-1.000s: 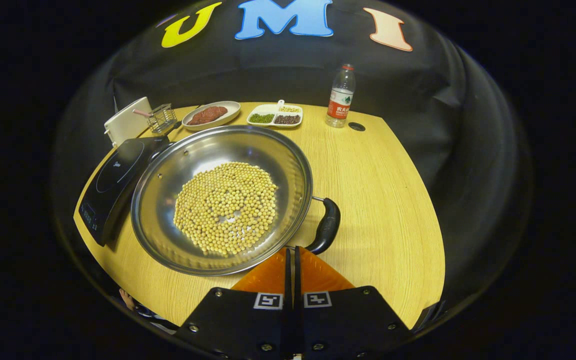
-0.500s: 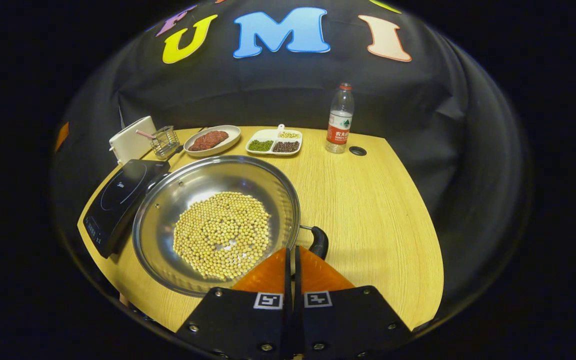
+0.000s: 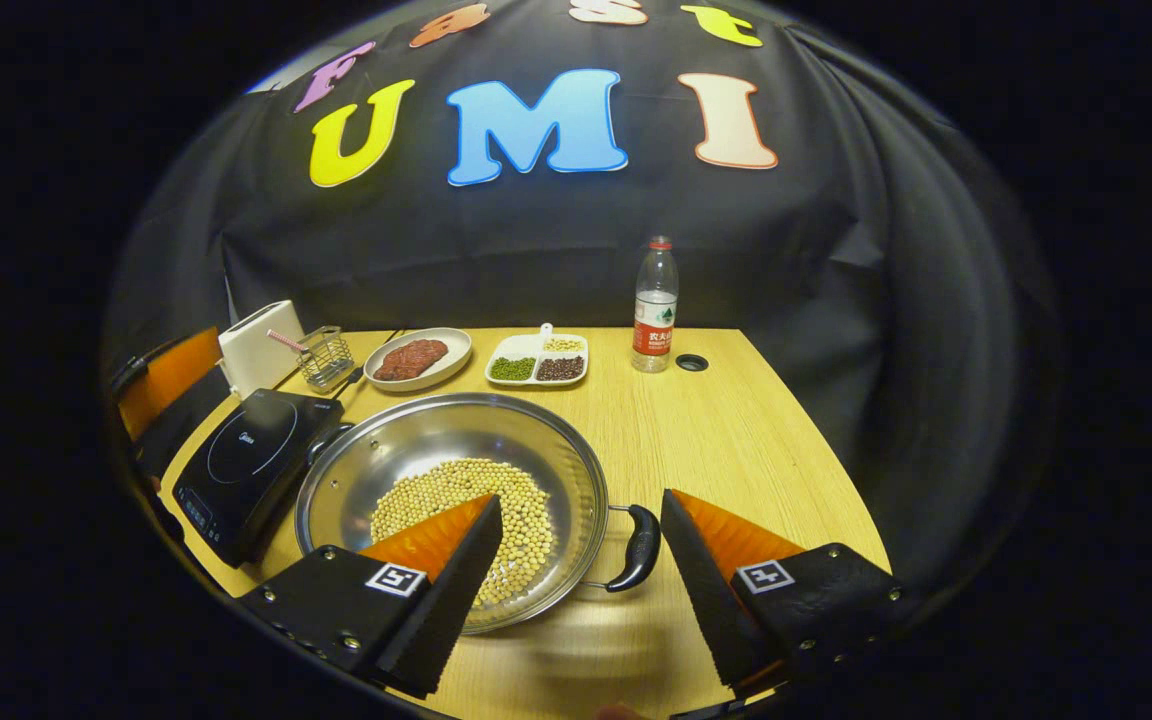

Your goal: First push the handle of the pot to place it horizontally, then grasp the pot with both hands and set it on the induction cooktop.

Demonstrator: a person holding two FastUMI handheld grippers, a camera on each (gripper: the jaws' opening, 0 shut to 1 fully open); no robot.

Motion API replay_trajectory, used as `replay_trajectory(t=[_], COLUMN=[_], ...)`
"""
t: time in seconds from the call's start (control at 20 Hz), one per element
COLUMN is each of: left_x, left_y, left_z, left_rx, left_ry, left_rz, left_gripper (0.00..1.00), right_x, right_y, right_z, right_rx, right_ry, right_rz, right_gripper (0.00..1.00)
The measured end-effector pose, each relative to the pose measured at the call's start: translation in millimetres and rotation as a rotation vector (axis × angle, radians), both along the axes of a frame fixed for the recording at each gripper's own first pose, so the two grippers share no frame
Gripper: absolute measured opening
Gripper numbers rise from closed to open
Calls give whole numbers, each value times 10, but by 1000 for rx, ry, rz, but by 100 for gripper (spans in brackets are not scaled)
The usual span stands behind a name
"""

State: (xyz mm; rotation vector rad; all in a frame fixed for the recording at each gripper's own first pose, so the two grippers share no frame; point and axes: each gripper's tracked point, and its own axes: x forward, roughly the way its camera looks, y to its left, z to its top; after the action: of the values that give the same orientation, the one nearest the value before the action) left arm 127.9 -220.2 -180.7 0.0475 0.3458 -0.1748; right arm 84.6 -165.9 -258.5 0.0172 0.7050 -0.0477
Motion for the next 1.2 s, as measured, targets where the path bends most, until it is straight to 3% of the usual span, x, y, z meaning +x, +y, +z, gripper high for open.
replay_trajectory(t=[0.2, 0.55, 1.0, 1.05, 1.1, 1.2], left_x=[181, 269, 305, 305, 307, 268], left_y=[-153, -246, -237, -232, -228, -244], left_z=[-493, -1278, -1760, -1802, -1839, -1852], left_rx=[-15, 17, 45, 47, 49, 46], left_ry=[138, 347, 471, 481, 489, 507], left_rz=[-93, -173, -172, -169, -167, -168], left_gripper=[99, 100, 100, 94, 100, 92], right_x=[-11, -80, -62, -59, -56, -67], right_y=[-103, -239, -247, -253, -257, -263], right_z=[-45, -359, -663, -681, -704, -733], right_rx=[-14, -9, -12, -12, -12, -8], right_ry=[15, 98, 171, 178, 182, 194], right_rz=[-77, -182, -205, -207, -209, -214], right_gripper=[97, 97, 97, 97, 98, 96])
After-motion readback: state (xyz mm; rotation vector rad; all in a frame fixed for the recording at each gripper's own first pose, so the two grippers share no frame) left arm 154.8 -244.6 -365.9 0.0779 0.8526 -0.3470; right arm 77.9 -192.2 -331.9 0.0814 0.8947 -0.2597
